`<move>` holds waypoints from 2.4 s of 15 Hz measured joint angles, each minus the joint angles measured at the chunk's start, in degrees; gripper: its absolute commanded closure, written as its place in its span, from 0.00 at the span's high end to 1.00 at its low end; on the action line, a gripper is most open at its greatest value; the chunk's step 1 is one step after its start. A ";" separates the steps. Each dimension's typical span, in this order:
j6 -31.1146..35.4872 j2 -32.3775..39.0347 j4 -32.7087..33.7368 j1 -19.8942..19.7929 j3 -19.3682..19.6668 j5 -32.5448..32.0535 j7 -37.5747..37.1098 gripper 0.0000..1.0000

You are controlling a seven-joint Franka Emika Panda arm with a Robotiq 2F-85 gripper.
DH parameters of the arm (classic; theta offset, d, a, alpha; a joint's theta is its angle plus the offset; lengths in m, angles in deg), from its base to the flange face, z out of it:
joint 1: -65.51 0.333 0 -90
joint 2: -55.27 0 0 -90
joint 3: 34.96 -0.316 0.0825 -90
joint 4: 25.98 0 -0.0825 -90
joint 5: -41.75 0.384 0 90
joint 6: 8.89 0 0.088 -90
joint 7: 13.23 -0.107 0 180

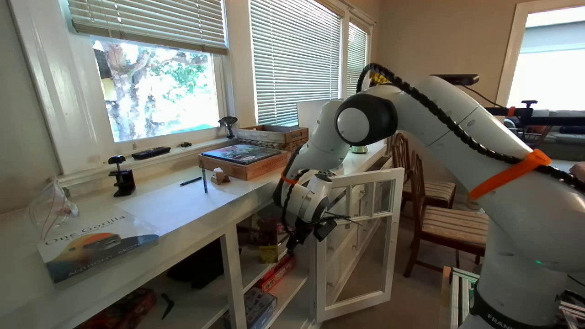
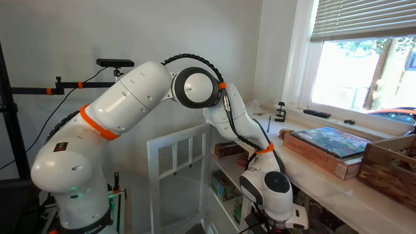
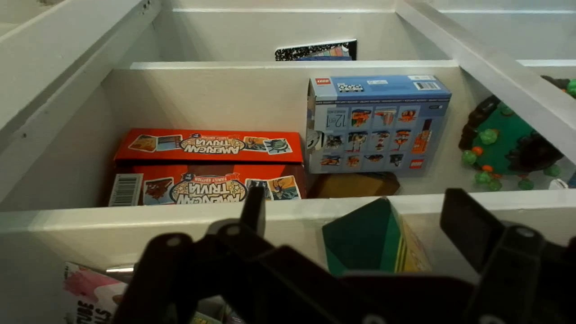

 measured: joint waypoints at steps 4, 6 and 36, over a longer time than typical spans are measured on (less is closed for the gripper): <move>0.00 0.03 0.00 0.24 0.38 -0.42 1.22 1.00; 0.00 0.12 0.02 0.90 1.37 -1.41 0.19 1.00; -4.06 -9.84 -10.05 -9.35 -12.82 -65.88 -59.60 0.75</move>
